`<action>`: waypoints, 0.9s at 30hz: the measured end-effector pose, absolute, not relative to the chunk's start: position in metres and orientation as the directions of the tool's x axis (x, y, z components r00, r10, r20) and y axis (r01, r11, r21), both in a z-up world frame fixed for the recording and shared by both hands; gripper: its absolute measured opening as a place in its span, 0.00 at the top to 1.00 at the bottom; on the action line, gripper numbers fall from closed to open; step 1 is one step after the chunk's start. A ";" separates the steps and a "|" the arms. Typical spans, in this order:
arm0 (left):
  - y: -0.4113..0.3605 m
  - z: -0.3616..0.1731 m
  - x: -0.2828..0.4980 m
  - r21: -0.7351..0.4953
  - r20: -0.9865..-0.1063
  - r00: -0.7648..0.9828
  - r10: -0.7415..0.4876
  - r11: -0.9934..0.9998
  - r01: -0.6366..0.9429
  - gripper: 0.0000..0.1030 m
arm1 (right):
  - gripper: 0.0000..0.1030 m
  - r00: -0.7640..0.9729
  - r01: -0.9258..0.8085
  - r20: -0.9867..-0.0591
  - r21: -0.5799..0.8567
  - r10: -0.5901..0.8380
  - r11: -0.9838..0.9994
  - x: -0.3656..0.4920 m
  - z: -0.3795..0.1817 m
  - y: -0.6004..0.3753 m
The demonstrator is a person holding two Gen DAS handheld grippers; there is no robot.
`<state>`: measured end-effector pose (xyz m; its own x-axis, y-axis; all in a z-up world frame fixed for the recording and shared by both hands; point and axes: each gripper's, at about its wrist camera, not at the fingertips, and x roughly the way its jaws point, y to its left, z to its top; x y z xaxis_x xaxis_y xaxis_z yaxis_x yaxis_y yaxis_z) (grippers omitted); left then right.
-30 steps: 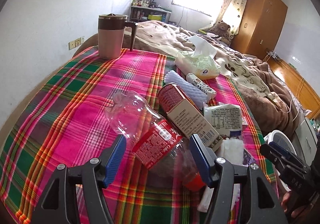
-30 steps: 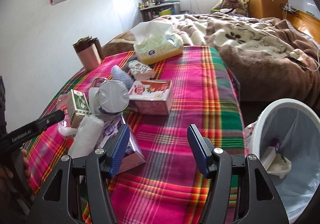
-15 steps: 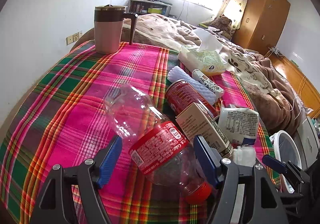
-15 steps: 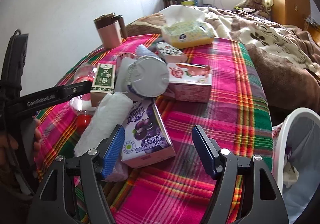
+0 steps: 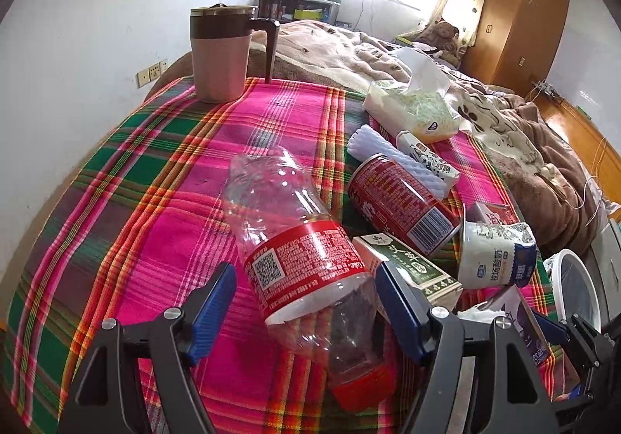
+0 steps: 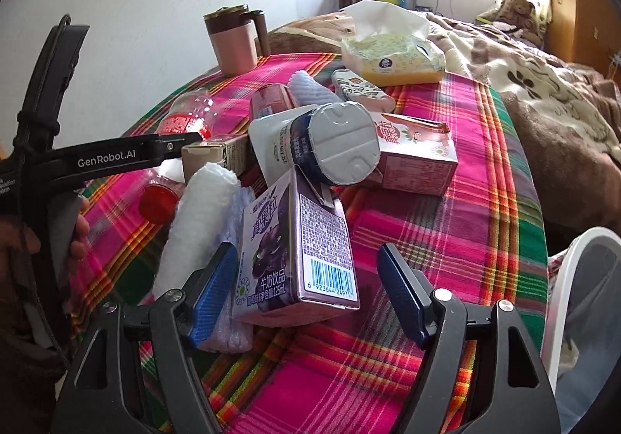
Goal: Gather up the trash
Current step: 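Grasp the purple milk carton with the right tool while the left tool grasps the clear bottle, then lift the carton and bottle and carry them over the trash bin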
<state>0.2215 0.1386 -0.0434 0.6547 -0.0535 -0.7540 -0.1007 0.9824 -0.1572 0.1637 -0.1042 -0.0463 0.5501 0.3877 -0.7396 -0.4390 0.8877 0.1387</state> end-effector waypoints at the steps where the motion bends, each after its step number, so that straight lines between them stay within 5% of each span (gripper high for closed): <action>1: 0.139 -0.044 0.224 -0.158 -0.755 0.653 -0.054 0.982 -0.101 0.28 | 0.27 0.547 -0.432 -0.737 0.157 0.396 0.888 0.164 -0.047 -0.107; 6: 0.142 -0.046 0.234 -0.166 -0.757 0.651 -0.054 0.980 -0.112 0.28 | 0.47 0.536 -0.420 -0.718 0.228 0.444 0.878 0.163 -0.049 -0.108; 27: 0.154 -0.048 0.218 -0.231 -0.746 0.661 -0.081 0.963 -0.142 0.31 | 0.53 0.633 -0.369 -0.692 0.124 0.347 0.921 0.146 -0.042 -0.119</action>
